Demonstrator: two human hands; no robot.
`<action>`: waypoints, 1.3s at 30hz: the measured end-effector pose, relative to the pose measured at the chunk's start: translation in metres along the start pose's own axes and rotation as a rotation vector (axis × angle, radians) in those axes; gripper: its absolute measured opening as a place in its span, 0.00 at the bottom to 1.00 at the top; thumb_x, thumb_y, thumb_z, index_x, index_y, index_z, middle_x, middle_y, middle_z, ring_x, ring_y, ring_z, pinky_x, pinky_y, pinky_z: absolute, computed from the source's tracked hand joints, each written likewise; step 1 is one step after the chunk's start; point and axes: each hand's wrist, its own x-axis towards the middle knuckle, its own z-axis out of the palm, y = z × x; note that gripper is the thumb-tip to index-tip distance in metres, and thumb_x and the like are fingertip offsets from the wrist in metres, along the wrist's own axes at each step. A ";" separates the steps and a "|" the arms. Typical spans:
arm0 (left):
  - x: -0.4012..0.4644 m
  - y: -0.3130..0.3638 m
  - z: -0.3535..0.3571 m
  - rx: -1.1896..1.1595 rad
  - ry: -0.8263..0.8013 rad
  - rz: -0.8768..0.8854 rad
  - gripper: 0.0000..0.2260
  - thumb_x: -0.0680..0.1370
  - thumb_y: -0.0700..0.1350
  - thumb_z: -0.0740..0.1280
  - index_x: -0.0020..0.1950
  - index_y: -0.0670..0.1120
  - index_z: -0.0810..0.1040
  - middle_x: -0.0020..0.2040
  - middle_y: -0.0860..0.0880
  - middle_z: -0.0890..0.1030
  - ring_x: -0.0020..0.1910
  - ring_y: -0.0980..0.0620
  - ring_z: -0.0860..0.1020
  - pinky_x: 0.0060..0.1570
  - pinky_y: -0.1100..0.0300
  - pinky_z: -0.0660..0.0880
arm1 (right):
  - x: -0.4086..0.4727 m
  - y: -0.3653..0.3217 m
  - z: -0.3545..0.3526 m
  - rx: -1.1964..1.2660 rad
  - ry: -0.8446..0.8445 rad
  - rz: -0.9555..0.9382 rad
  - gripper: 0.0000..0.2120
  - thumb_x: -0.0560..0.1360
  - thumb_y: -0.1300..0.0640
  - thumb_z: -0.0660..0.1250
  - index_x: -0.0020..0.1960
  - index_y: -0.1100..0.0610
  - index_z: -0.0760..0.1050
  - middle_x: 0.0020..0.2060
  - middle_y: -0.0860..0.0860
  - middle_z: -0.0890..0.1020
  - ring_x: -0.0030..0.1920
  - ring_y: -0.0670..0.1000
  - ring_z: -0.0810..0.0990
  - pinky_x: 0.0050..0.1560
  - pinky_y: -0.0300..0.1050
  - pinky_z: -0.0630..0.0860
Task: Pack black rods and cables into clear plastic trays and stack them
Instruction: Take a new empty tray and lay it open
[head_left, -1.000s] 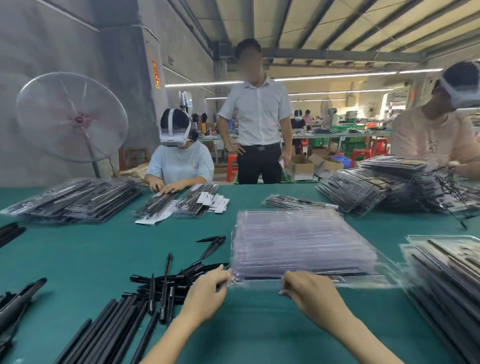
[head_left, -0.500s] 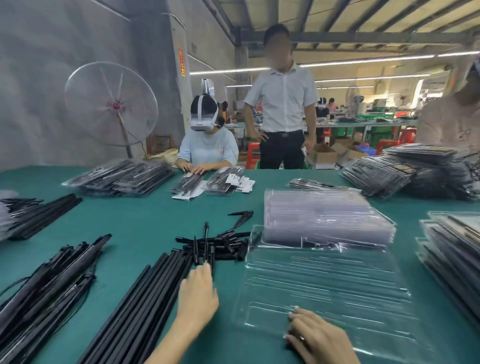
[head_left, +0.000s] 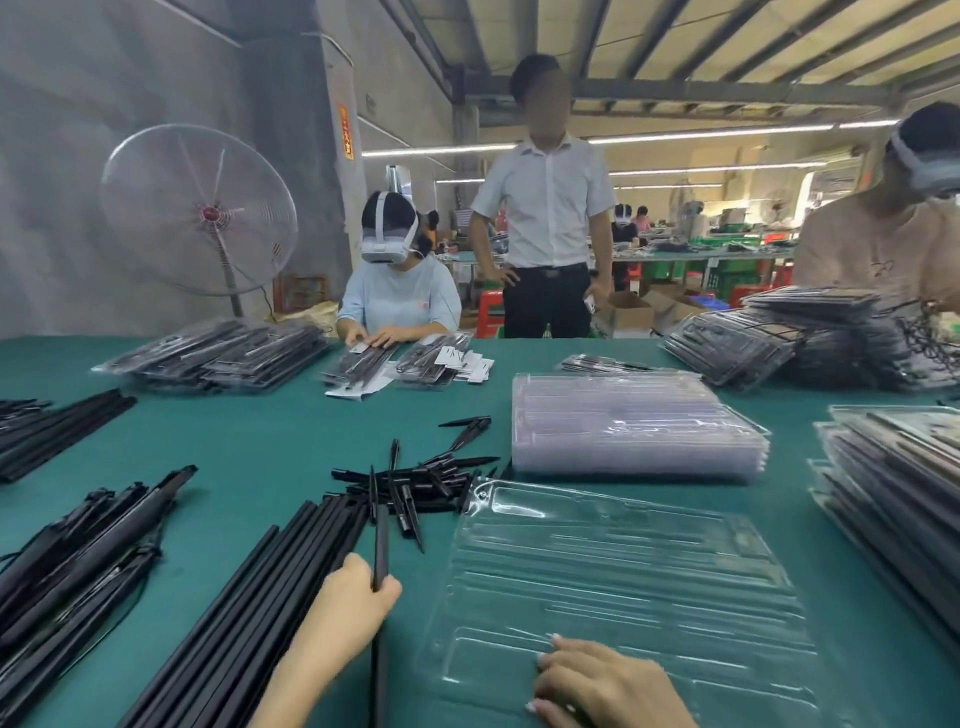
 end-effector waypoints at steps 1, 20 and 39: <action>-0.004 0.006 0.000 -0.128 -0.015 -0.016 0.09 0.80 0.45 0.60 0.44 0.43 0.65 0.39 0.47 0.75 0.29 0.54 0.67 0.27 0.60 0.63 | 0.002 -0.003 -0.002 0.022 -0.014 0.012 0.23 0.80 0.37 0.47 0.43 0.38 0.81 0.51 0.31 0.80 0.56 0.30 0.76 0.56 0.27 0.72; 0.021 0.040 0.051 -0.905 -0.004 0.086 0.01 0.75 0.34 0.69 0.45 0.38 0.78 0.39 0.42 0.81 0.31 0.48 0.82 0.33 0.63 0.79 | -0.046 0.124 -0.075 0.411 -0.007 0.593 0.19 0.72 0.64 0.72 0.49 0.38 0.81 0.44 0.39 0.85 0.46 0.41 0.83 0.48 0.37 0.77; 0.005 0.030 0.071 0.077 0.145 0.665 0.15 0.80 0.41 0.62 0.65 0.53 0.76 0.57 0.60 0.75 0.61 0.62 0.69 0.64 0.69 0.58 | -0.063 0.143 -0.052 -0.033 0.061 0.579 0.14 0.64 0.62 0.79 0.39 0.44 0.81 0.37 0.37 0.78 0.41 0.41 0.76 0.42 0.45 0.72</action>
